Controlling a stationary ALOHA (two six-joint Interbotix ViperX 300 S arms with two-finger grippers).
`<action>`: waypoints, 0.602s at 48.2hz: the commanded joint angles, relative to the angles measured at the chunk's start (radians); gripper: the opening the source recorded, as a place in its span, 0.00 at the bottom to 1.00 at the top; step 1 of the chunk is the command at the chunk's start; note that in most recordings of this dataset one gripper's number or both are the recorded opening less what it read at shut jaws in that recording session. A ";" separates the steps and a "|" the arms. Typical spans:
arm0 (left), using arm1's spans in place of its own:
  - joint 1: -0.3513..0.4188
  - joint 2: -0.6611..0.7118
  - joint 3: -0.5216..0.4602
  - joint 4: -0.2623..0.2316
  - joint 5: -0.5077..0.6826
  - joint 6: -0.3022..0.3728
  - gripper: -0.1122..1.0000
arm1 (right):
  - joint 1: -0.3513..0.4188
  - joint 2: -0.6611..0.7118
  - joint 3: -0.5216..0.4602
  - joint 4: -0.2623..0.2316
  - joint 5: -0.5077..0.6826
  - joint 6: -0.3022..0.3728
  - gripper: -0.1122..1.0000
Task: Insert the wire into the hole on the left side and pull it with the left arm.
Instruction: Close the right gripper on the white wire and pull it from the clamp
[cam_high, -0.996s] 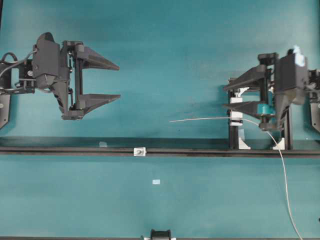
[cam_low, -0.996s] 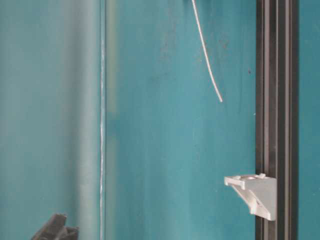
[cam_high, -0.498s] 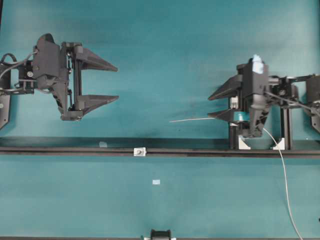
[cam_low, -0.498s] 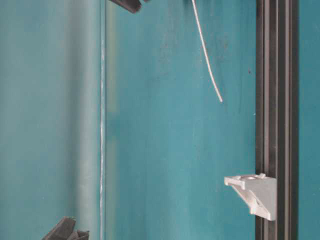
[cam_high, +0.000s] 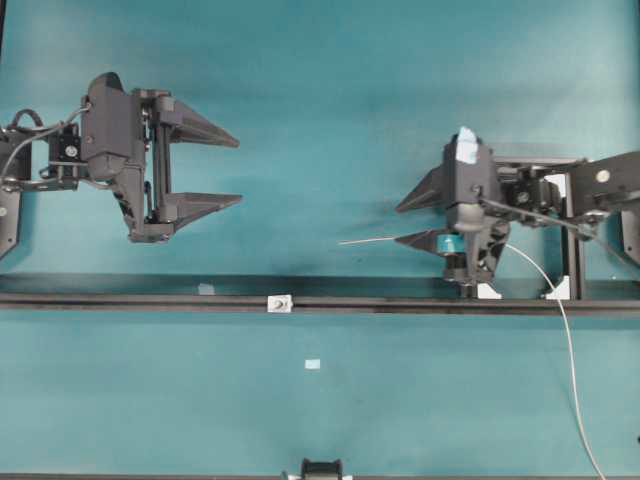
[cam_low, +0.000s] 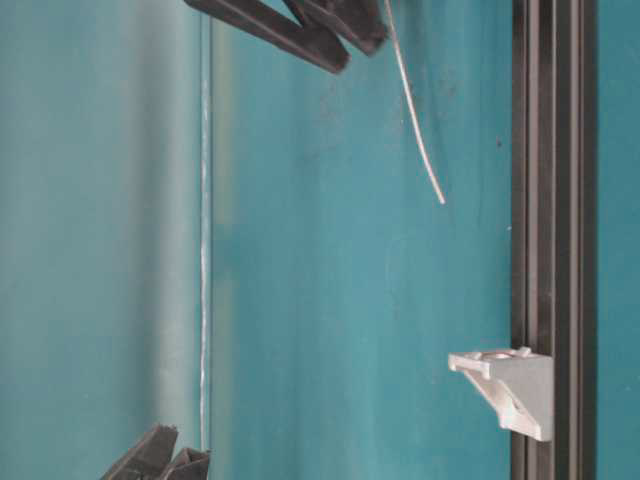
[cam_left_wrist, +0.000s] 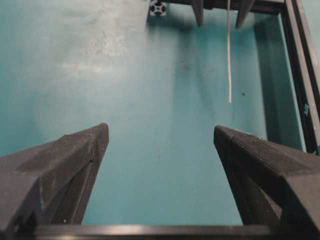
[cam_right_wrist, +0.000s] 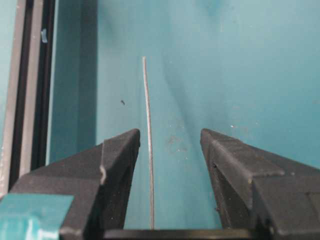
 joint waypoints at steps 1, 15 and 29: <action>0.003 -0.006 -0.021 -0.003 -0.009 -0.002 0.74 | 0.003 0.020 -0.032 0.000 -0.011 0.003 0.65; 0.012 -0.006 -0.021 -0.003 -0.009 -0.002 0.74 | 0.002 0.072 -0.044 0.005 -0.066 0.003 0.64; 0.012 -0.006 -0.017 -0.002 -0.009 -0.002 0.74 | 0.002 0.074 -0.041 0.006 -0.081 0.005 0.64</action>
